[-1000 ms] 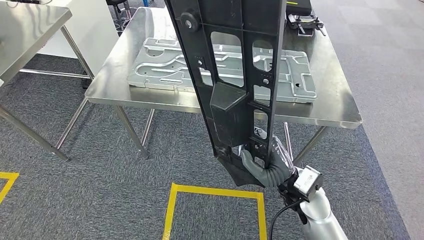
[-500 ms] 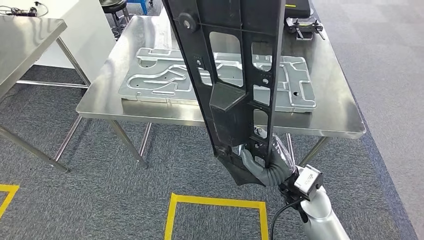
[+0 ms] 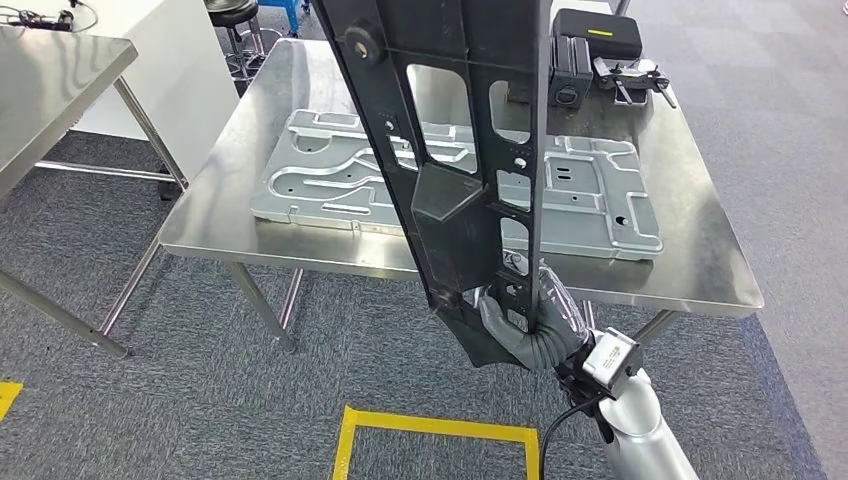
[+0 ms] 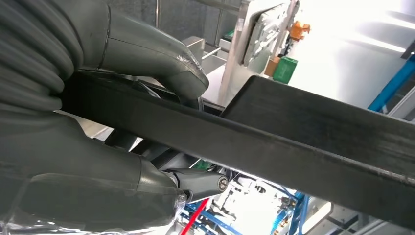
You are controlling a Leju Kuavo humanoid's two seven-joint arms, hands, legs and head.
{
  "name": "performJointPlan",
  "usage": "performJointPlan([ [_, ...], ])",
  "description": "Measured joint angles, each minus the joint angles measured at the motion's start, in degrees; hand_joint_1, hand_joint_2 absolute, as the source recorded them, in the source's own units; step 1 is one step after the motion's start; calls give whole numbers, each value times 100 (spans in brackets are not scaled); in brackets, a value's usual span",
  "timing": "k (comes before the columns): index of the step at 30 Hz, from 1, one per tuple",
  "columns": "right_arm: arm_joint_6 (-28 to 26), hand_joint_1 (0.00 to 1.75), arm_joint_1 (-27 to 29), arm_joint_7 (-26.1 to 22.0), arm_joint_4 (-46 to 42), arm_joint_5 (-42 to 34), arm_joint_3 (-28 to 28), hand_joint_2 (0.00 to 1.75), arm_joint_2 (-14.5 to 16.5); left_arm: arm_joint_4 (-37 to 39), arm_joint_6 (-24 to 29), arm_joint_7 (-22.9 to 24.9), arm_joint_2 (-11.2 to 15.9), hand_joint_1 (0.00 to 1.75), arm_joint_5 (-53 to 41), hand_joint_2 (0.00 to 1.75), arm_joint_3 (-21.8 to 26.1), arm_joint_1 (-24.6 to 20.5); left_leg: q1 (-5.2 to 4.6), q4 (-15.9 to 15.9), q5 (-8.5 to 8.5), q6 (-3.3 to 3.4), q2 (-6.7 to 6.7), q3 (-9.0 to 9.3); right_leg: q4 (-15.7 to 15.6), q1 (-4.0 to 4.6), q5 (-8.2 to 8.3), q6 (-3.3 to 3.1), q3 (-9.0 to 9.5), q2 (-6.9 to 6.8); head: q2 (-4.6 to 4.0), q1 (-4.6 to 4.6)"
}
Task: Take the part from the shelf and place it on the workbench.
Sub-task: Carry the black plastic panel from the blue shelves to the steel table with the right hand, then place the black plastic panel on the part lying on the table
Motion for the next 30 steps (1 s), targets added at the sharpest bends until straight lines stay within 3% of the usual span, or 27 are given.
performJointPlan([
  [2,-7,175,-23,6,-1,21,-1,175,-7,1,0,-5,-7,0,-1,175,0,13,-4,-3,-141,-27,-4,187,-741,15,621,-59,141,-10,0,0],
  [3,-27,175,-41,13,-2,60,-2,175,-12,2,0,-12,-11,0,-1,175,0,15,-10,-13,-210,-49,-9,258,-1050,32,821,-89,225,-21,0,2],
  [4,-70,175,-62,27,-9,137,-3,175,-21,2,0,-21,-16,0,-1,175,0,13,-16,-43,-272,-79,-9,312,-1241,51,925,-121,285,-27,0,3],
  [8,-399,175,-210,143,-107,658,-30,175,-125,2,-24,-76,-21,0,0,175,0,6,-38,64,-264,-201,18,445,-1407,43,911,-287,480,15,0,3],
  [10,-800,175,-529,400,-95,1309,-49,175,-305,2,-102,-172,-20,0,46,175,8,-4,-27,614,-406,-246,26,159,-1438,24,895,-341,571,21,0,2],
  [12,-1164,175,-1186,644,114,2089,-146,175,-713,2,-214,-307,-17,0,112,175,37,-23,-5,1389,-760,-300,28,-394,-1440,21,844,-354,595,36,0,-1],
  [13,-1206,175,-1531,684,264,2329,-251,175,-931,2,-255,-357,-14,0,138,175,56,-32,9,1623,-884,-320,30,-626,-1439,21,815,-346,615,39,0,-1],
  [14,-1184,175,-1805,681,399,2451,-371,175,-1108,2,-280,-388,-9,0,152,175,72,-40,23,1669,-878,-330,33,-762,-1437,22,783,-338,648,34,0,-1],
  [15,-1140,175,-1989,671,490,2500,-467,175,-1208,2,-291,-402,-5,0,157,175,84,-42,34,1514,-710,-330,35,-790,-1436,25,746,-328,697,25,0,0],
  [17,-1156,175,-2216,692,603,2715,-560,175,-1334,2,-302,-420,1,0,156,175,105,-31,33,776,-72,-291,37,-619,-1437,27,670,-310,808,12,0,0],
  [18,-1285,175,-2328,763,660,2993,-555,175,-1396,2,-308,-442,5,0,150,175,115,-21,14,459,138,-259,38,-552,-1438,24,648,-293,844,13,0,0],
  [19,-1506,175,-2488,893,743,3494,-537,175,-1487,2,-319,-476,8,0,139,175,122,-14,-12,235,263,-216,38,-514,-1436,17,635,-263,848,16,0,-1],
  [21,-1978,175,-3000,1191,1034,4835,-455,175,-1717,2,-338,-559,16,0,117,175,131,-2,-62,134,285,-139,37,-566,-1435,-2,628,-187,820,19,0,-1],
  [23,-2209,175,-3845,1392,1736,6308,-232,175,-1992,2,-343,-643,26,0,104,175,135,-1,-52,48,385,-71,33,-552,-1418,2,604,-109,795,7,0,0],
  [25,-2312,87,-4946,1442,2949,7320,133,87,-2225,2,-349,-717,32,0,97,175,137,-12,-25,-29,433,-21,34,-510,-1120,-2,439,-57,644,-12,0,0],
  [27,-2402,0,-5865,1381,4228,7596,477,0,-2367,2,-358,-762,29,0,74,175,138,-12,-18,-46,434,15,13,-498,-392,-19,132,-17,270,-13,0,0],
  [29,-2427,0,-6332,1314,5206,7565,729,0,-2450,2,-356,-789,25,0,29,175,137,14,-8,-42,400,27,-29,-459,189,-27,18,20,-79,-9,0,0],
  [30,-2412,0,-6447,1292,5594,7539,837,0,-2467,2,-350,-800,23,0,3,175,136,27,-1,-36,370,24,-44,-420,190,-35,125,30,-133,-10,0,0],
])
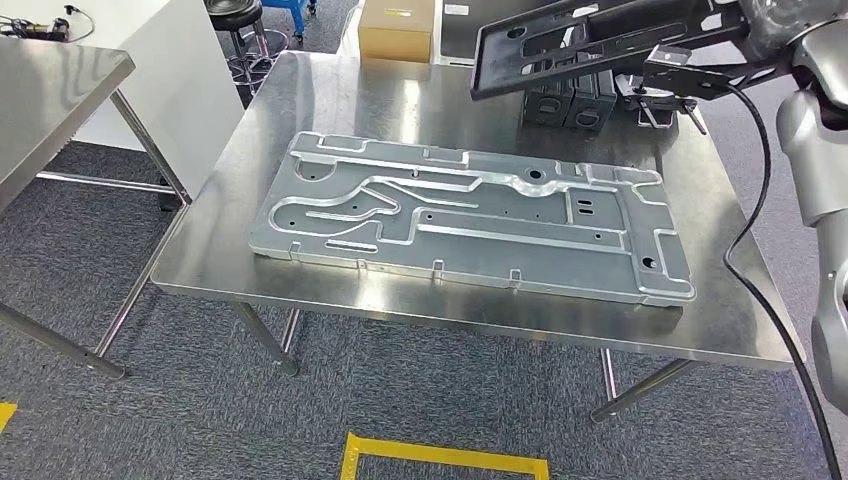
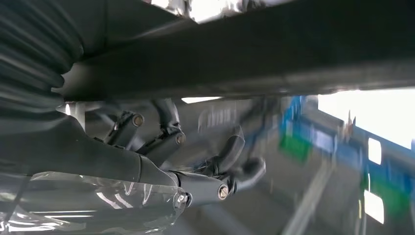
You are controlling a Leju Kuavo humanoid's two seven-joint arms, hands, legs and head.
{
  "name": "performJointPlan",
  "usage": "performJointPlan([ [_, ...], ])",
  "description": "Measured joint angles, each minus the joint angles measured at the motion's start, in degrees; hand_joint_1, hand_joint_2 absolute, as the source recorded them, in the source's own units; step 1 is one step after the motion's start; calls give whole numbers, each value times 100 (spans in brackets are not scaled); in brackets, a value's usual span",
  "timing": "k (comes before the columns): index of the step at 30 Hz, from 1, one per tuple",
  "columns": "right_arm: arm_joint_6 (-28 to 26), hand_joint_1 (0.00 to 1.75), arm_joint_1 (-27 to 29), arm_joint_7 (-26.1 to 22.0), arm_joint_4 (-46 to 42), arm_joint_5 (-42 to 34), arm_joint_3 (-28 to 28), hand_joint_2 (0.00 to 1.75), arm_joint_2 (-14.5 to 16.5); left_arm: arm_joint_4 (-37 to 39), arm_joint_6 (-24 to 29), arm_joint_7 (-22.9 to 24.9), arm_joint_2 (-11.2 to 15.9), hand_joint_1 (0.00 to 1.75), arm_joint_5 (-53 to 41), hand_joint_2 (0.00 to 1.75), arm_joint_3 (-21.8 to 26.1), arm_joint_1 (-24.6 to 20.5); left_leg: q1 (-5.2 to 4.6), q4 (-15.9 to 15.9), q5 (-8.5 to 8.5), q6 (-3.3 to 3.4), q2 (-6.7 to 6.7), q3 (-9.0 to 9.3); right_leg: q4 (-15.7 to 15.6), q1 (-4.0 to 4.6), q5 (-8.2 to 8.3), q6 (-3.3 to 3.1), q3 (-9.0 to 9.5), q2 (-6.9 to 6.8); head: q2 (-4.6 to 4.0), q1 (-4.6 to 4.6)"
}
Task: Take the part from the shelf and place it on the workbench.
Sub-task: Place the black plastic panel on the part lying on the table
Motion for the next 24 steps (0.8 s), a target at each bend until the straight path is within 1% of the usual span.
performJointPlan([
  [1,34,0,-75,-5,331,-9,96,0,-10,0,5,-9,-1,0,-17,175,-1,8,5,8,-39,-9,-10,48,-228,-10,214,3,54,-3,0,0],
  [2,90,0,-135,7,630,-10,185,0,-14,0,8,-16,-2,0,-29,175,-3,10,7,21,-89,-20,-17,103,-620,-20,493,1,187,-10,0,1],
  [3,165,0,-183,35,903,-12,262,0,-20,0,9,-19,-3,0,-37,175,-3,13,1,35,-142,-38,-21,141,-1008,-21,705,-9,342,-21,0,1],
  [4,254,0,-234,71,1156,-21,325,0,-25,0,10,-19,-4,0,-38,175,-3,15,-8,55,-189,-63,-28,161,-1331,-8,833,-32,469,-27,0,2],
  [5,329,0,-280,102,1385,-37,383,0,-27,0,12,-19,-7,0,-37,175,-4,14,-16,71,-223,-90,-29,165,-1519,10,876,-60,541,-31,0,2],
  [7,412,0,-342,137,1746,-68,479,0,-31,0,16,-17,-11,0,-35,175,-3,11,-26,78,-261,-144,-22,156,-1598,38,815,-126,557,-15,0,1],
  [9,425,0,-376,143,1960,-79,543,0,-34,0,25,-17,-9,0,-32,175,-3,5,-36,126,-346,-205,3,156,-1611,0,781,-185,588,-4,0,0],
  [10,429,0,-403,145,2041,-80,572,0,-35,0,28,-17,-7,0,-31,175,-3,0,-37,287,-440,-236,17,92,-1627,-20,764,-215,618,-3,0,-1],
  [11,433,0,-434,146,2114,-82,602,0,-36,0,31,-17,-5,0,-28,175,-2,-6,-29,581,-581,-264,30,-54,-1640,-31,746,-242,648,-3,0,-2],
  [12,436,0,-463,146,2178,-84,629,0,-35,0,29,-21,-5,0,-25,175,-2,-13,-15,985,-734,-284,43,-274,-1642,-26,729,-264,666,-3,0,-2],
  [13,440,0,-483,146,2237,-84,655,0,-34,0,28,-25,-5,0,-21,175,-1,-28,-2,1417,-869,-297,52,-531,-1641,-19,713,-275,678,-2,0,-2],
  [14,447,0,-493,147,2286,-84,678,0,-33,0,27,-27,-5,0,-16,175,-1,-48,5,1741,-920,-304,59,-746,-1640,-13,697,-278,694,-2,0,-2],
  [15,460,0,-495,150,2327,-91,696,0,-32,0,27,-27,-4,0,-16,175,-1,-66,7,1861,-851,-305,64,-866,-1639,-8,678,-277,718,0,0,-2],
  [16,476,0,-496,167,2365,-109,712,0,-30,0,30,-19,-4,0,-16,175,-1,-76,7,1738,-660,-295,66,-868,-1638,-5,655,-272,753,4,0,-2],
  [17,490,0,-498,192,2402,-143,723,0,-29,0,34,-3,-4,0,-17,175,-1,-77,7,1402,-386,-275,67,-765,-1637,-3,630,-264,794,10,0,-2],
  [18,494,0,-497,219,2437,-194,727,0,-29,0,41,19,-4,0,-19,175,-1,-66,4,987,-128,-244,66,-612,-1638,-2,606,-251,832,17,0,-2],
  [19,481,0,-495,242,2472,-258,729,0,-33,0,50,46,-3,0,-23,175,-1,-54,-5,615,55,-216,66,-464,-1633,9,586,-233,856,26,0,-2],
  [20,453,0,-485,249,2503,-329,727,0,-45,0,58,73,-2,0,-30,131,-1,-46,-14,356,130,-191,68,-355,-1629,18,577,-210,859,35,0,-2],
  [21,421,0,-465,246,2527,-395,722,0,-65,0,69,97,-1,0,-37,87,-1,-39,-23,232,128,-171,66,-302,-1630,25,576,-181,851,40,0,-2],
  [22,389,0,-438,234,2546,-470,710,0,-99,0,79,113,0,0,-39,44,-1,-35,-32,188,105,-154,63,-285,-1636,30,581,-148,841,42,0,-2],
  [23,365,0,-404,213,2556,-550,688,0,-146,0,86,119,-1,0,-31,0,0,-30,-21,146,100,-123,59,-269,-1648,26,582,-112,838,39,0,-2],
  [24,349,0,-367,182,2562,-636,657,0,-197,0,93,113,0,0,-16,0,1,-21,-10,107,119,-90,56,-253,-1629,18,557,-79,835,34,0,-2],
])
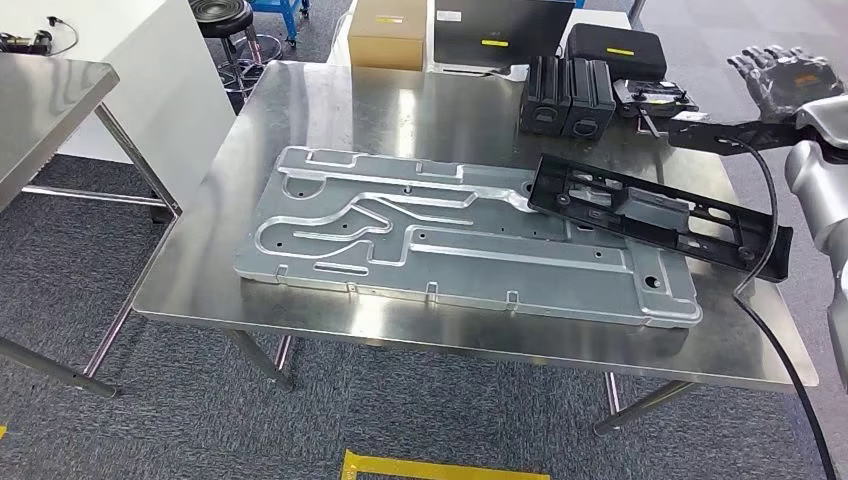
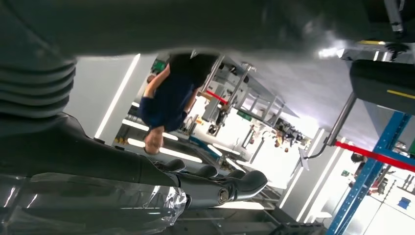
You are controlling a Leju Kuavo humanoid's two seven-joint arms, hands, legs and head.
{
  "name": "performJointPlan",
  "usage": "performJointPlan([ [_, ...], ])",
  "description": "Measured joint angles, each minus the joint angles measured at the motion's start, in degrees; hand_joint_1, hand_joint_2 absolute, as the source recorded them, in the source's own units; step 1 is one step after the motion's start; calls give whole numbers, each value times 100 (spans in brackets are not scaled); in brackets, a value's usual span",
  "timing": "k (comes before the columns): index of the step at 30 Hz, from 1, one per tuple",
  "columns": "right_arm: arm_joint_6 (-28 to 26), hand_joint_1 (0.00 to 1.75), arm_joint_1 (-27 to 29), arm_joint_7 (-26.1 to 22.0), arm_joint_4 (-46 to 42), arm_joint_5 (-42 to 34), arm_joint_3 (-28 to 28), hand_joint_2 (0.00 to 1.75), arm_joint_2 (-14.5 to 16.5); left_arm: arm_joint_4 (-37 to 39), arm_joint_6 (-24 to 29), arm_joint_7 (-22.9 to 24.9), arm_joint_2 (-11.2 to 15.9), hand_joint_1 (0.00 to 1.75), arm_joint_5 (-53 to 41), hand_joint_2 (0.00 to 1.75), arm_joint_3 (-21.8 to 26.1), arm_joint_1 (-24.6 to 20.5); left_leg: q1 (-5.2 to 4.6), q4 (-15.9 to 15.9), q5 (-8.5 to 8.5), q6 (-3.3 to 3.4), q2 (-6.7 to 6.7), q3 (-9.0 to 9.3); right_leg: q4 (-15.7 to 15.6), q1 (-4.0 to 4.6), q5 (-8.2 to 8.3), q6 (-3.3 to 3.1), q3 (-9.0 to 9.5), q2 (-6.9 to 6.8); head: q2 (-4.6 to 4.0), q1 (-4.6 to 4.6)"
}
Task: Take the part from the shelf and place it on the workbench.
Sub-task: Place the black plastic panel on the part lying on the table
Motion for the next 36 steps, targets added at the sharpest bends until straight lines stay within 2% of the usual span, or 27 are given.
performJointPlan([
  [2,-25,0,49,-83,7,-179,-69,0,-112,0,13,-29,1,0,28,0,2,15,24,-82,35,62,2,43,326,-13,-206,53,-145,-5,0,0],
  [4,-54,0,101,-175,9,-321,-123,0,-191,0,42,-54,2,0,41,0,3,19,22,-96,37,88,7,54,1066,-26,-555,98,-517,-7,0,0],
  [5,-80,0,149,-224,3,-390,-148,0,-221,0,63,-62,3,0,45,0,4,19,21,-91,30,92,11,56,1428,-32,-674,119,-715,-8,0,0],
  [6,-118,0,213,-270,-16,-465,-173,0,-253,0,89,-67,3,0,49,0,6,19,20,-84,21,93,15,60,1623,-40,-692,135,-835,-11,0,0],
  [7,-168,0,290,-310,-65,-563,-203,0,-306,0,121,-60,3,0,59,0,12,19,20,-72,7,91,17,68,1592,-48,-593,143,-842,-16,0,0],
  [8,-233,0,378,-341,-169,-698,-247,0,-384,0,154,-41,3,0,79,0,22,18,22,-56,-13,86,14,79,1339,-57,-401,147,-732,-24,0,0],
  [9,-305,0,477,-358,-325,-857,-304,0,-492,0,186,-8,3,0,108,0,38,18,22,-32,-39,73,5,91,902,-64,-170,145,-524,-38,0,0],
  [11,-451,0,767,-330,-804,-1259,-483,0,-772,0,243,78,7,0,166,0,85,17,2,26,-92,33,-34,96,189,-37,87,110,-168,-59,0,0],
  [12,-508,0,994,-283,-1101,-1461,-610,0,-937,0,264,119,10,0,186,0,109,21,-4,48,-105,9,-57,93,27,-16,115,81,-85,-69,0,0],
  [13,-560,0,1287,-210,-1454,-1656,-767,0,-1098,0,282,159,12,0,199,0,131,28,-4,57,-108,-12,-78,90,10,10,92,47,-70,-75,0,0],
  [15,-635,0,2037,-46,-2261,-1882,-1185,0,-1390,0,303,232,14,0,216,0,169,49,10,78,-140,-61,-91,85,-2,3,108,-17,-65,-97,0,0],
  [17,-600,0,2866,69,-3177,-1867,-1762,0,-1596,0,310,277,15,0,221,0,205,57,9,341,-387,-124,-54,-4,-22,-25,124,-85,-71,-117,0,0],
  [20,-335,0,3891,112,-4352,-1741,-2666,0,-1791,0,303,286,15,0,220,0,244,53,26,1404,-1016,-182,1,-388,-21,-32,143,-145,-118,-134,0,0],
  [21,-271,0,4127,114,-4639,-1725,-2913,0,-1836,0,300,286,15,0,219,0,254,53,30,1655,-1112,-186,9,-462,-16,-32,155,-150,-139,-136,0,0],
  [22,-232,0,4318,115,-4887,-1714,-3123,0,-1877,0,298,286,16,0,219,0,264,53,31,1695,-1097,-180,13,-436,-8,-32,168,-149,-160,-134,0,0],
  [23,-215,0,4473,115,-5094,-1707,-3293,0,-1919,0,297,285,16,0,219,0,271,51,30,1494,-978,-163,15,-292,-1,-31,183,-143,-176,-127,0,0],
  [25,-239,0,4801,94,-5444,-1725,-3583,0,-2027,0,294,274,19,0,210,0,276,35,16,651,-655,-101,11,202,9,-24,215,-113,-195,-114,0,0],
  [26,-256,0,5037,63,-5627,-1757,-3762,0,-2094,0,292,258,19,0,202,0,276,23,2,292,-547,-76,8,404,11,-14,236,-86,-202,-114,0,0],
  [27,-264,0,5360,16,-5849,-1797,-4001,0,-2154,0,290,236,20,0,193,0,276,13,-11,67,-490,-57,1,520,10,-5,259,-53,-206,-123,0,0],
  [30,-243,0,6570,-207,-6723,-1862,-5081,0,-2152,1,289,163,20,0,187,0,278,20,-20,-46,-391,5,-40,502,-13,-24,328,62,-208,-165,0,1],
  [31,-248,0,6910,-266,-6990,-1855,-5448,0,-2095,1,292,149,19,0,191,0,279,25,-15,-75,-333,45,-41,479,19,-40,271,91,-231,-156,0,1],
  [32,-259,0,7185,-298,-7209,-1843,-5763,0,-2031,2,297,141,17,0,193,0,281,24,-11,-107,-267,84,-29,441,142,-54,115,115,-288,-135,0,1],
  [33,-269,0,7408,-310,-7382,-1829,-6021,0,-1972,2,300,133,15,0,196,0,282,20,-8,-132,-199,115,-11,392,383,-66,-131,134,-380,-108,0,1],
  [35,-282,0,7744,-312,-7638,-1806,-6379,0,-1873,2,303,123,15,0,196,0,282,11,-26,-126,-97,142,21,256,1120,-72,-674,170,-601,-71,0,1],
  [36,-289,0,7862,-311,-7720,-1796,-6486,0,-1831,2,303,119,15,0,198,0,283,10,-33,-113,-52,141,36,182,1438,-73,-811,187,-661,-64,0,1],
])
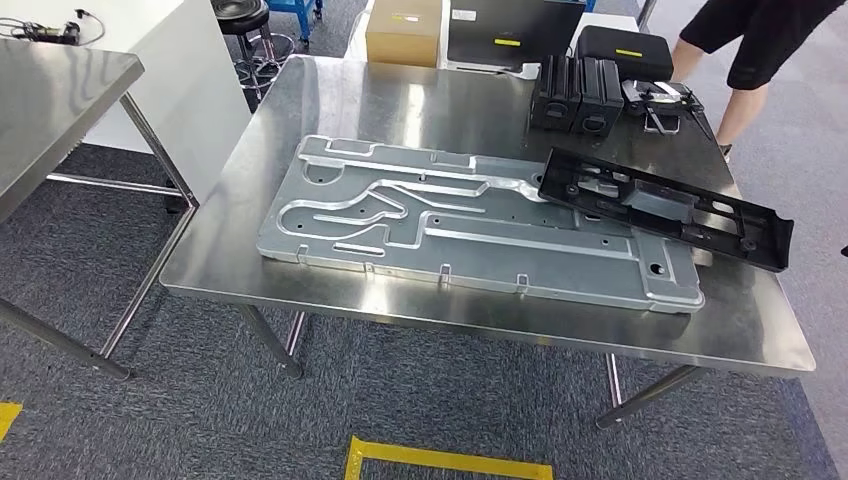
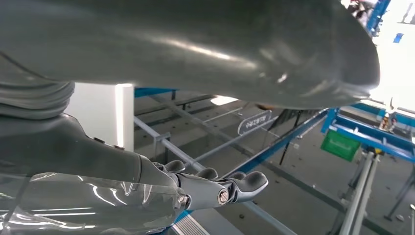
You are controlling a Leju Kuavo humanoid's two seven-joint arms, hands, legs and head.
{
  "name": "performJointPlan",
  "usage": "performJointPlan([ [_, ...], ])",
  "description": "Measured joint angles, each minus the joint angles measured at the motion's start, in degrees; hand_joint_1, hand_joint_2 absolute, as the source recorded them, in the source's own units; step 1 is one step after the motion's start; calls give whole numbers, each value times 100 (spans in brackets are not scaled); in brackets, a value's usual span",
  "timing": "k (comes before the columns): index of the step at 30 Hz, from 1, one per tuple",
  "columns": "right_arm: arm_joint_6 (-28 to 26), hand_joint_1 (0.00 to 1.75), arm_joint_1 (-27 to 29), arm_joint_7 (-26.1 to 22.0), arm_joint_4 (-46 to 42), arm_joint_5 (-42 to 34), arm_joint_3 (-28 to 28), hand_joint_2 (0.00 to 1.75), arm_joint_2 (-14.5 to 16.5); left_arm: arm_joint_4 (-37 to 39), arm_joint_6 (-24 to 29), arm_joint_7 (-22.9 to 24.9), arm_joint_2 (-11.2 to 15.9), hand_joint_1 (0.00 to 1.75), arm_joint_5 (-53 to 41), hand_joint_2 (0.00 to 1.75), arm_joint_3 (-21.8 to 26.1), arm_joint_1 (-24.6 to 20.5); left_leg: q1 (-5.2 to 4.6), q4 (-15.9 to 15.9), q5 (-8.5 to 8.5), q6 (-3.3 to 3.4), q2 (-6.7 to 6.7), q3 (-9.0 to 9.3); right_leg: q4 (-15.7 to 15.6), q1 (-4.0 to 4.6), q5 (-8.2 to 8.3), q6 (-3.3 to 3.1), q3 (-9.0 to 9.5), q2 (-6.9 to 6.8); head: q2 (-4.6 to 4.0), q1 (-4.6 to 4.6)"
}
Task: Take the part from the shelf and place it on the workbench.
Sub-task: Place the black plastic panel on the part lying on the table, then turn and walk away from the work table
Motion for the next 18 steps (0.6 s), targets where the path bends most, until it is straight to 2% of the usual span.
performJointPlan([
  [1,-20,0,97,2,-69,15,-91,0,43,0,0,-6,0,0,8,0,1,-1,-5,20,41,-5,15,-78,153,-3,-6,11,27,2,0,-1],
  [2,-60,0,184,2,-132,34,-172,0,85,0,1,-15,0,0,19,0,4,-3,-6,47,79,-14,27,-156,87,-7,100,16,163,2,0,-1],
  [3,-125,0,262,-9,-201,54,-249,0,136,0,3,-28,0,0,34,0,10,-8,-6,79,111,-27,35,-230,-174,-12,251,17,397,1,0,-1],
  [4,-226,0,335,-41,-281,78,-323,0,212,0,9,-42,0,0,57,0,22,-15,-6,116,141,-46,40,-290,-597,-15,336,6,713,1,0,-1],
  [5,-360,0,402,-91,-370,114,-376,0,321,0,17,-55,-3,0,86,0,37,-23,-8,148,168,-73,39,-334,-1004,-2,369,-21,1005,2,0,-3],
  [6,-523,0,474,-144,-459,171,-405,0,472,0,25,-66,-6,0,115,0,56,-30,-10,167,194,-106,35,-352,-1304,15,360,-63,1209,7,0,-2],
  [7,-697,0,538,-193,-540,246,-412,0,631,0,33,-74,-11,0,141,0,77,-38,-8,178,226,-142,32,-358,-1486,40,325,-111,1323,11,0,-2],
  [9,-1093,0,677,-258,-681,431,-350,0,1021,0,41,-85,-20,0,185,0,120,-48,0,174,282,-217,25,-366,-1534,55,386,-211,1301,9,0,1],
  [10,-1311,0,753,-296,-756,499,-296,0,1262,0,47,-86,-22,0,208,0,141,-53,10,219,222,-256,21,-399,-1548,50,435,-255,1259,-2,0,-1],
  [11,-1551,0,854,-359,-834,522,-233,0,1562,0,52,-86,-23,0,235,0,162,-54,17,335,66,-290,17,-451,-1561,39,497,-298,1201,-14,0,-1],
  [12,-1787,0,959,-466,-891,474,-176,0,1924,0,60,-86,-26,0,258,0,186,-53,24,557,-190,-319,13,-528,-1571,28,565,-331,1128,-28,0,-1],
  [14,-2194,0,1127,-811,-880,219,-107,0,2747,0,72,-80,-31,0,299,0,234,-48,31,1252,-755,-352,12,-698,-1561,38,694,-362,952,-42,0,-1],
  [15,-2349,0,1181,-1015,-808,80,-93,0,3165,0,75,-74,-34,0,314,0,256,-46,30,1571,-893,-363,12,-734,-1547,39,758,-365,851,-46,0,-1],
  [16,-2462,0,1220,-1190,-724,-21,-87,0,3510,0,76,-69,-34,0,325,0,274,-44,29,1763,-894,-368,12,-709,-1527,41,819,-366,750,-48,0,-1],
  [17,-2536,0,1251,-1327,-643,-91,-82,0,3815,0,76,-64,-35,0,331,0,289,-44,26,1743,-761,-360,11,-574,-1500,42,878,-363,646,-41,0,-1],
  [18,-2554,0,1273,-1395,-590,-122,-82,0,4028,0,77,-63,-34,0,331,0,300,-46,22,1509,-589,-337,9,-331,-1475,46,935,-358,549,-28,0,-1],
])
